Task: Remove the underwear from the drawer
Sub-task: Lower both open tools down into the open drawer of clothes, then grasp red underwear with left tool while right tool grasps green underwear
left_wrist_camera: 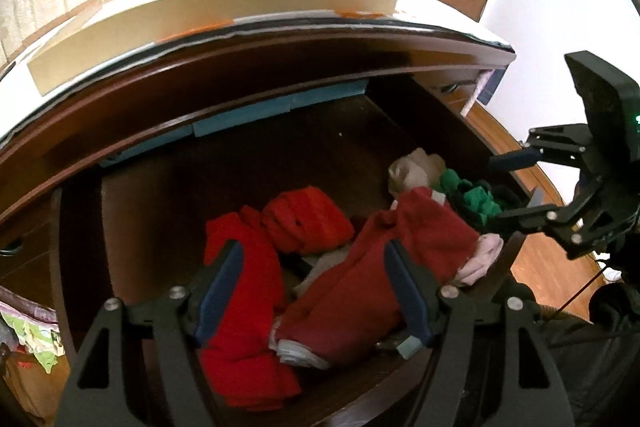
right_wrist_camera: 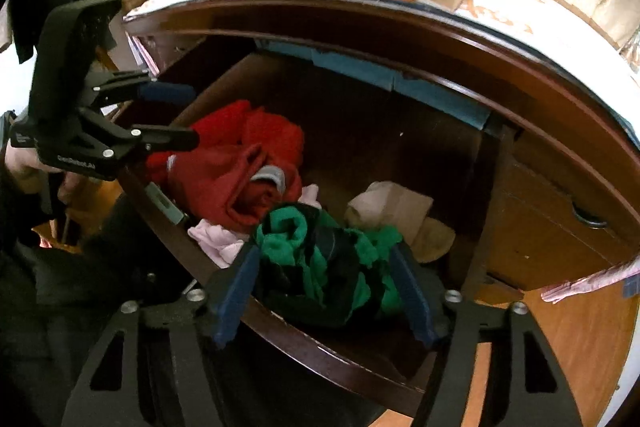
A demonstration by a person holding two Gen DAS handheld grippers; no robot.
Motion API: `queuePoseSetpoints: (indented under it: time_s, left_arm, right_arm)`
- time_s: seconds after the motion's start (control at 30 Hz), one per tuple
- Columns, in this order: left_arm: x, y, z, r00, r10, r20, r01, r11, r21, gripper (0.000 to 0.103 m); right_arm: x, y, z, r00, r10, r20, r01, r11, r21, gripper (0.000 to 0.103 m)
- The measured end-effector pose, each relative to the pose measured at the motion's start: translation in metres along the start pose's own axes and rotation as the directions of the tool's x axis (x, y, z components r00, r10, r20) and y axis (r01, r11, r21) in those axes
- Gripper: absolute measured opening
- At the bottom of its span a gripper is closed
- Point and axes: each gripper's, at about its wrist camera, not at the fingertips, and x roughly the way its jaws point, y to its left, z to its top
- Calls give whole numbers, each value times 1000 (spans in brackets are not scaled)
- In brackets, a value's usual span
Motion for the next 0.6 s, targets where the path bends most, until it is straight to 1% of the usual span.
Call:
queuePoseSetpoints:
  time_s: [0.07, 0.17, 0.27, 0.4, 0.5, 0.6]
  left_arm:
    - [1, -1, 1, 1000, -6, -7, 6, 1000, 1, 73]
    - [5, -2, 2, 999, -29, -29, 29, 1000, 8, 73]
    - [12, -5, 3, 997, -61, -57, 62, 998, 17, 73]
    - [21, -9, 4, 991, -96, -94, 100, 995, 31, 73]
    - [27, -11, 7, 981, -146, -128, 150, 989, 19, 73]
    - [35, -10, 10, 973, -175, -152, 178, 984, 8, 73]
  right_arm:
    - [5, -1, 1, 1000, 2, -16, -2, 1000, -1, 56]
    - [13, -4, 2, 999, 12, -48, -12, 1000, 10, 53]
    - [19, -7, 4, 997, 26, -70, -24, 999, 28, 52]
    - [26, -9, 4, 995, 24, -97, -20, 999, 39, 52]
    - [34, -12, 3, 992, 24, -128, -19, 999, 42, 52]
    - [35, -14, 3, 991, 34, -130, -28, 998, 50, 52]
